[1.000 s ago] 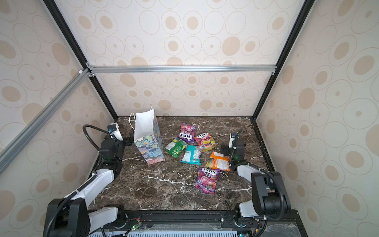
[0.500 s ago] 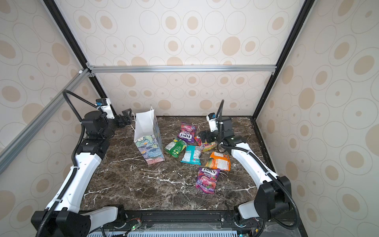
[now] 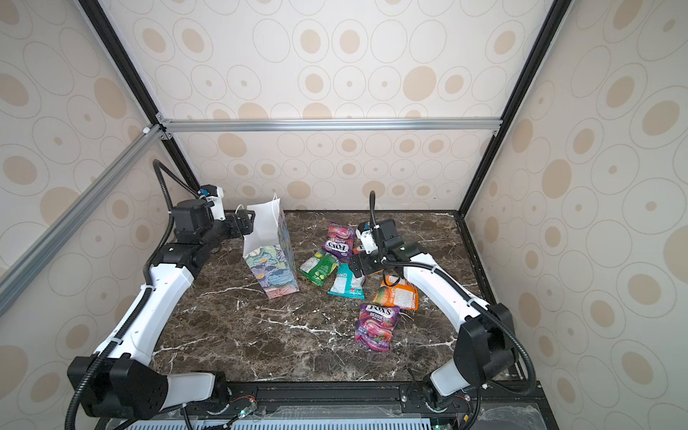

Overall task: Place the snacks into the paper bag
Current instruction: Rotate the paper bag at the center of the table.

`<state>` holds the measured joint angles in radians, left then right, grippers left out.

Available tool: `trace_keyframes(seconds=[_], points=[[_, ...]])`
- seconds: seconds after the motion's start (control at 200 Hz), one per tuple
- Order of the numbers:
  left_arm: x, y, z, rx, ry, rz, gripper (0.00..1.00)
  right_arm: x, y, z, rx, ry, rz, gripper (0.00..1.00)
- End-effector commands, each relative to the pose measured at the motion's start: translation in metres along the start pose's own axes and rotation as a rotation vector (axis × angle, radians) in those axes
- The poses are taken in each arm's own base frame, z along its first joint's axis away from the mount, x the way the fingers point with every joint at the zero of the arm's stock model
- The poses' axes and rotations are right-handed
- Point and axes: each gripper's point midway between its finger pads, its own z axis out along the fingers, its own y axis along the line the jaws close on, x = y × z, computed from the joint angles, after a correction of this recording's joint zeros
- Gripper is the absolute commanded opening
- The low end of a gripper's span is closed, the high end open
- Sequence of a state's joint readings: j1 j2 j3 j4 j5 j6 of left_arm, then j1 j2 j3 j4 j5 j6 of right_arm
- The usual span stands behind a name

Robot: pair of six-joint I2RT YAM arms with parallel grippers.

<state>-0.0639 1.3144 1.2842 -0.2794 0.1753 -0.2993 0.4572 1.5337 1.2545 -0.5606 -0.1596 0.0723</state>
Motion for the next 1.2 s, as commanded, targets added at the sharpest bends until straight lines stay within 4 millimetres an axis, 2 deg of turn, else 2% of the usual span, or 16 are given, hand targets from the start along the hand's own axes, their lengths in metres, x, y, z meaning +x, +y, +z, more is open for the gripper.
trace_keyframes(seconds=[0.0,0.065,0.16,0.295,0.4,0.5,0.535,0.58,0.59,0.73,0.835,1.035,1.141,1.196], points=[[-0.023,-0.009,-0.003,0.015,-0.033,0.017,0.65,0.029,-0.003,0.021,0.012,0.099,0.053,0.92],[-0.028,-0.009,-0.001,0.013,-0.034,0.025,0.40,0.039,-0.008,0.033,0.025,0.134,0.077,0.92],[-0.037,-0.012,0.000,0.018,-0.034,0.048,0.24,0.051,-0.018,0.045,0.080,0.186,0.097,0.91],[-0.043,-0.018,0.003,0.040,-0.023,0.071,0.11,0.067,-0.032,0.058,0.155,0.257,0.107,0.91],[-0.047,-0.028,0.003,0.097,-0.025,0.081,0.00,0.072,-0.033,0.064,0.158,0.270,0.125,0.91],[-0.048,-0.041,0.005,0.167,-0.015,0.079,0.00,0.074,-0.031,0.068,0.142,0.257,0.149,0.91],[-0.047,-0.042,0.006,0.174,-0.003,0.076,0.11,0.076,-0.031,0.069,0.141,0.255,0.159,0.91],[-0.043,-0.040,0.008,0.166,0.013,0.070,0.58,0.077,-0.029,0.071,0.132,0.251,0.167,0.91],[-0.042,-0.039,0.008,0.162,0.015,0.068,0.64,0.078,-0.029,0.072,0.130,0.251,0.170,0.91],[-0.029,-0.027,0.013,0.107,0.031,0.072,0.69,0.081,-0.023,0.081,0.089,0.232,0.215,0.91],[-0.022,-0.020,0.017,0.074,0.061,0.077,0.62,0.085,-0.025,0.089,0.092,0.221,0.245,0.91],[-0.021,-0.022,0.018,0.082,0.067,0.078,0.14,0.086,-0.031,0.102,0.111,0.203,0.287,0.88],[-0.027,-0.026,0.014,0.099,0.061,0.083,0.00,0.089,-0.032,0.110,0.103,0.206,0.306,0.84],[-0.028,-0.030,0.012,0.119,0.056,0.084,0.00,0.089,-0.030,0.114,0.086,0.199,0.315,0.79]])
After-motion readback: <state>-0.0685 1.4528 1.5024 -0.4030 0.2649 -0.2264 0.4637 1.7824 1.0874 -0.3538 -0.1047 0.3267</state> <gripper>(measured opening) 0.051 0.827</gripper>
